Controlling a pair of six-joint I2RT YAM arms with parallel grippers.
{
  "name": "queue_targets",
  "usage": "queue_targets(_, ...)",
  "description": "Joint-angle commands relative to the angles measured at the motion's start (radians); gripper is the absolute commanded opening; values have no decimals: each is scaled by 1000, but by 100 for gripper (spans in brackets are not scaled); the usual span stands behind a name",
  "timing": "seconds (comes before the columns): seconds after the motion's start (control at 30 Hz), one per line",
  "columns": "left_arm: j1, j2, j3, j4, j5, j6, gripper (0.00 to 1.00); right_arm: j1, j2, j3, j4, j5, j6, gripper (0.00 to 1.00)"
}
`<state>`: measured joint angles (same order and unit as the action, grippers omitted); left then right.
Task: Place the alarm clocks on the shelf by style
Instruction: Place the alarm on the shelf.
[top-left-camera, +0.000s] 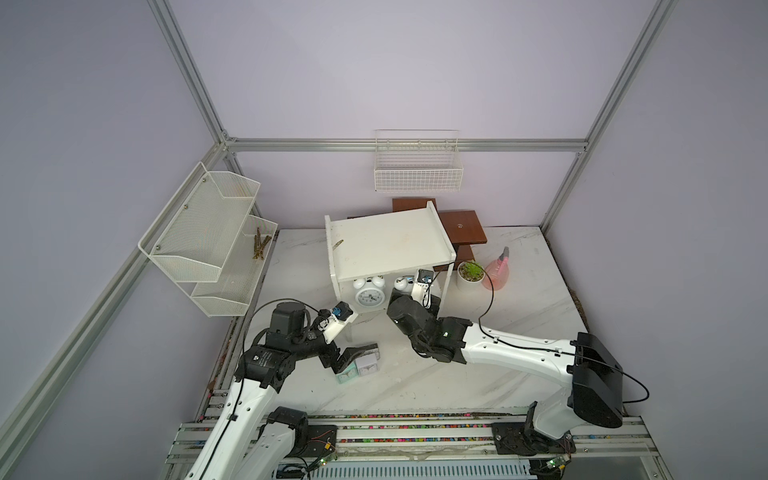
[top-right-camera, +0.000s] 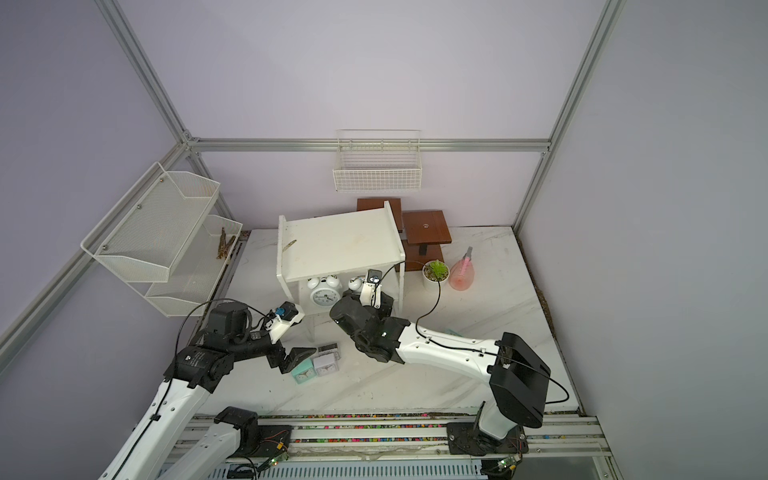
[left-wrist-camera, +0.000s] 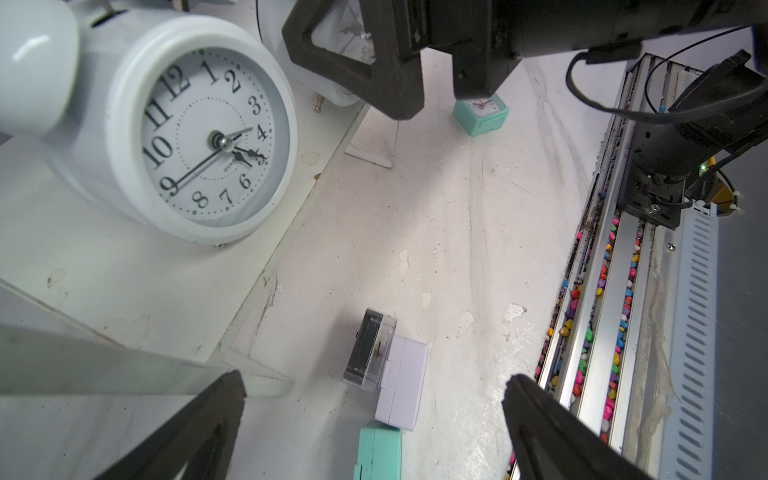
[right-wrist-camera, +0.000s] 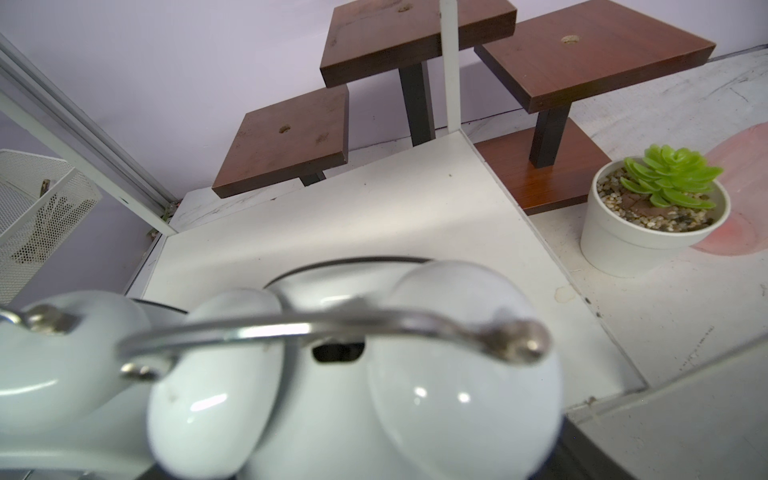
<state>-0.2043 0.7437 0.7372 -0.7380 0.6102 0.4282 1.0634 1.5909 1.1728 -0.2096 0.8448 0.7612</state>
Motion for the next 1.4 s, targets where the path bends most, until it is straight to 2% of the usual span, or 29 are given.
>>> queue_targets(0.0, -4, -7, -15, 12, 25, -6, 100, -18, 17, 20, -8, -47, 3, 81)
queue_targets(0.23, -4, -7, -15, 11, 26, -7, 100, -17, 0, 19, -25, -52, -2, 93)
queue_targets(0.4, -4, -4, -16, 12, 26, -6, 100, -17, -15, 14, -31, -45, -2, 95)
queue_targets(0.6, -4, -3, -16, 12, 26, -5, 100, -17, -42, -14, -19, -33, -6, 78)
queue_targets(0.87, -5, 2, -7, 14, 34, 9, 100, -18, -151, -30, -72, -68, -56, 72)
queue_targets(1.07, -13, 9, 25, 17, 52, 47, 100, -18, -263, -58, -117, -271, -120, 68)
queue_targets(1.2, -25, 20, 40, 57, 101, 73, 100, -17, -303, -37, -237, -452, -92, 68)
queue_targets(1.27, -37, 23, 46, 82, 124, 73, 100, -17, -320, -26, -280, -528, -65, 62)
queue_targets(1.37, -60, 18, 53, 133, 152, 52, 100, -19, -351, -31, -298, -631, -21, 60)
